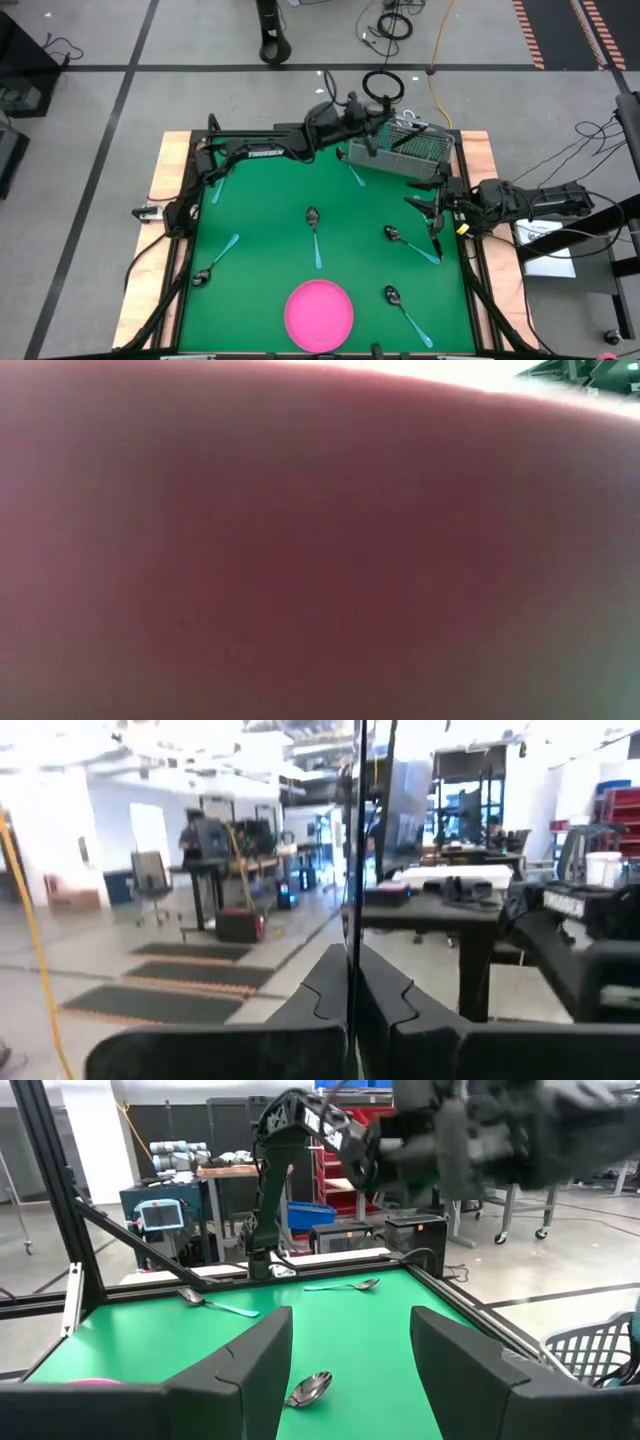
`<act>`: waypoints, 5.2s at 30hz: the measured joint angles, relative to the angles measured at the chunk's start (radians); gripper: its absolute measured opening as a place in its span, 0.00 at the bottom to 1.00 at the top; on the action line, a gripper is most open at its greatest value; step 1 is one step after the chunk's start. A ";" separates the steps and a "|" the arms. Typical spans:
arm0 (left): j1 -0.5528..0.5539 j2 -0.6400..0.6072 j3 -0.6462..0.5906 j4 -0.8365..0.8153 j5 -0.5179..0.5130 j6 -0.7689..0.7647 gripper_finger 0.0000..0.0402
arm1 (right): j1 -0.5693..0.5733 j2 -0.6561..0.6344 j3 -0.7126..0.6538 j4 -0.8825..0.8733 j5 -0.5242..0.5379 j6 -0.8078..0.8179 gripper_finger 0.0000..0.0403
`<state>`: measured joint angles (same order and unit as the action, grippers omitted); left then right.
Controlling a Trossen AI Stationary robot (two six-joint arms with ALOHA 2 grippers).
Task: Sort silverware
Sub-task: Put the blue knife into the utensil holder
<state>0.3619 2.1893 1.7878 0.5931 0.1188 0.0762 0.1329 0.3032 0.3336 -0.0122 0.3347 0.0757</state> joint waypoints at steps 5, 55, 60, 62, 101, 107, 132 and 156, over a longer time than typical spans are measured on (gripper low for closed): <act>-0.003 0.130 0.111 -0.050 -0.021 -0.019 0.00 | 0.000 0.000 0.000 0.008 0.000 0.004 0.48; 0.017 0.004 0.233 -0.640 0.017 0.035 0.25 | 0.000 0.000 0.000 0.001 -0.053 0.033 0.48; 0.017 -0.121 0.233 -0.980 0.020 0.191 0.25 | 0.000 0.002 0.000 -0.008 -0.054 0.072 0.48; 0.013 -0.178 0.233 -1.112 -0.003 0.231 0.25 | -0.001 0.004 0.000 -0.006 -0.052 0.099 0.48; -0.124 -0.718 -1.156 0.428 0.030 0.046 0.25 | -0.097 0.506 0.328 -1.051 -0.094 0.895 0.48; -0.111 -0.639 -1.095 0.426 0.068 0.090 0.25 | -0.103 0.619 0.293 -1.105 -0.108 1.011 0.48; -0.107 -0.635 -1.091 0.415 0.151 0.087 0.25 | -0.288 0.844 0.137 -0.902 -0.317 0.723 0.40; -0.107 -0.635 -1.091 0.412 0.151 0.087 0.25 | -0.295 0.838 0.126 -0.843 -0.312 0.717 0.02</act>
<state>0.2550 1.5539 0.6968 1.0046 0.2695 0.1633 -0.1619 1.1408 0.4600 -0.8547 0.0229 0.7923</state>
